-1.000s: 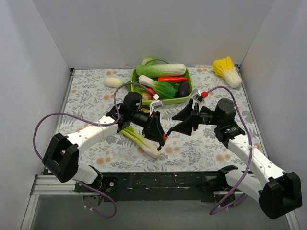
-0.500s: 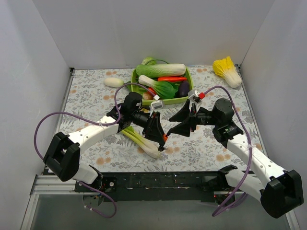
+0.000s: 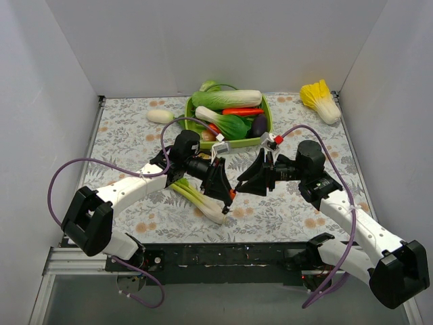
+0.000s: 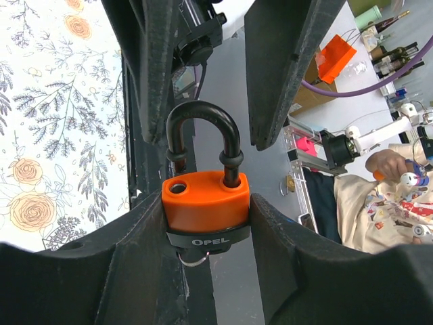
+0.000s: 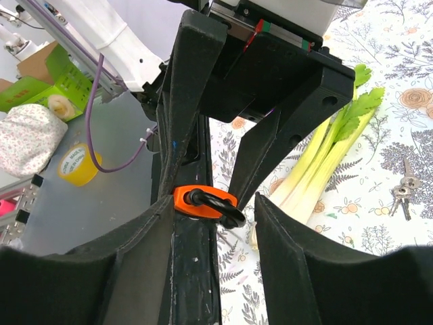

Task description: Unlock with the key

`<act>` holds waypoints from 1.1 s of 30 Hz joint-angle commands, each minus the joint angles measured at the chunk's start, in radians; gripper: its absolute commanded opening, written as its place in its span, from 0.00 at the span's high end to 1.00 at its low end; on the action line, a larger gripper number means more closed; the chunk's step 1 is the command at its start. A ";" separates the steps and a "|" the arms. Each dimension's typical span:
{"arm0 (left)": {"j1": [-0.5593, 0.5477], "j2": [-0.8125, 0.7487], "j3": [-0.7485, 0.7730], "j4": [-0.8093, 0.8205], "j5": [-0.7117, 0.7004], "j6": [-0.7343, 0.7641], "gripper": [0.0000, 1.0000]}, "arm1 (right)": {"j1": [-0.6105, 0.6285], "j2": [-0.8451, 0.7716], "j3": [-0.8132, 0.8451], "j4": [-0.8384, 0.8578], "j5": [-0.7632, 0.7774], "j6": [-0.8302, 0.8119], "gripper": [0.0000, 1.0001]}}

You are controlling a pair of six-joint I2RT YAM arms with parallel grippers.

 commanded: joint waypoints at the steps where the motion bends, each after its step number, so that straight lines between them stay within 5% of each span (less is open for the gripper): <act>1: 0.011 -0.011 0.002 0.024 0.004 0.005 1.00 | 0.005 -0.025 0.004 -0.011 -0.001 -0.016 0.45; 17: 0.022 -0.026 -0.004 0.009 -0.163 0.019 1.00 | 0.004 -0.019 0.019 -0.140 0.087 -0.051 0.99; 26: 0.022 -0.060 -0.016 0.009 -0.589 0.016 1.00 | 0.005 0.016 0.091 -0.318 0.297 -0.087 0.99; 33: -0.007 -0.037 0.019 -0.050 -0.789 0.020 1.00 | 0.004 0.076 0.093 -0.329 0.407 -0.025 0.99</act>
